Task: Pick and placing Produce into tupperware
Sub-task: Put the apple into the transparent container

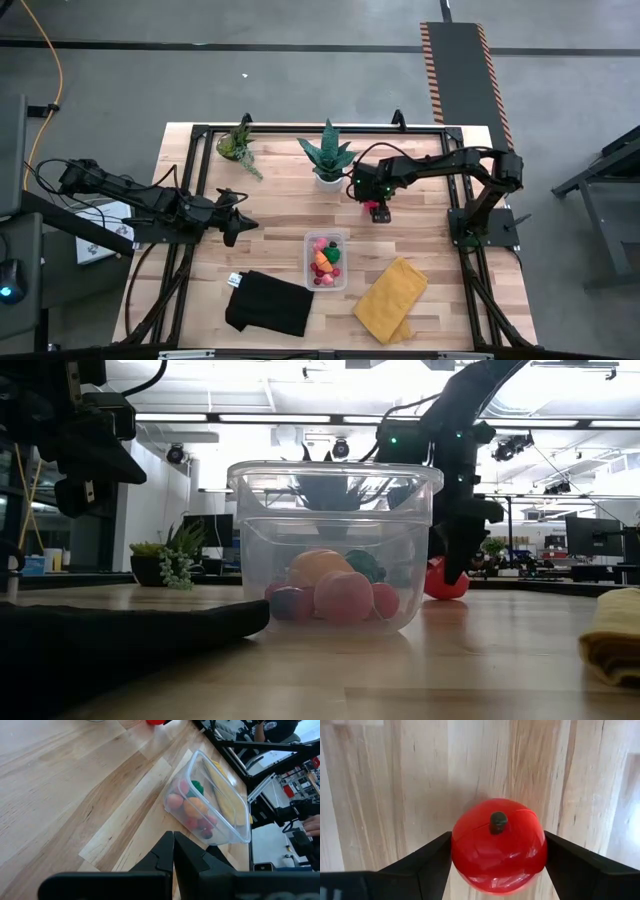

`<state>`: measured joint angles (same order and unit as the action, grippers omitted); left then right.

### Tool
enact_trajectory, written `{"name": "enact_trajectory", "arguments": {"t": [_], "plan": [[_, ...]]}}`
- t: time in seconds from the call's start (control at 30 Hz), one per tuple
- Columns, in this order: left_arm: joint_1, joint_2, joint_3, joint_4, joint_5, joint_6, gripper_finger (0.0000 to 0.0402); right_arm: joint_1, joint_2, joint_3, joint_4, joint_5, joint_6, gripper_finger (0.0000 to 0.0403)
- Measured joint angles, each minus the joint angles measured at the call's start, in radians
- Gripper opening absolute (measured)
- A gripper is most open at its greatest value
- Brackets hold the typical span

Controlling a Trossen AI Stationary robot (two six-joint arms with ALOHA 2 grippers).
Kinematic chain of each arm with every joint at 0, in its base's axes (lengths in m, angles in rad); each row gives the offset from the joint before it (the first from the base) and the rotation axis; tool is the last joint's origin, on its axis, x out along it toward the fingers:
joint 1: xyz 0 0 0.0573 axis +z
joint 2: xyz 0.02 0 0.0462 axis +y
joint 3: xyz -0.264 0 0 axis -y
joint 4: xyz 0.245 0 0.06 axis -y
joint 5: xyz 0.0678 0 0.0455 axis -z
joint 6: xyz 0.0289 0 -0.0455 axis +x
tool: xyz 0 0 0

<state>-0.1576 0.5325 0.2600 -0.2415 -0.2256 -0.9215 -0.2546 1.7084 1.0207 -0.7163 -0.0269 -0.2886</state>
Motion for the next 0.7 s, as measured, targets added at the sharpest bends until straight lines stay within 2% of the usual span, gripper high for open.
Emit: {"name": "enact_trajectory", "arguments": {"t": [0.7], "plan": [[0.0, 0.0, 0.0, 0.0, 0.0, 0.0, 0.0001, 0.0, 0.001, 0.046, -0.08, -0.009, 0.053, 0.0273]]}}
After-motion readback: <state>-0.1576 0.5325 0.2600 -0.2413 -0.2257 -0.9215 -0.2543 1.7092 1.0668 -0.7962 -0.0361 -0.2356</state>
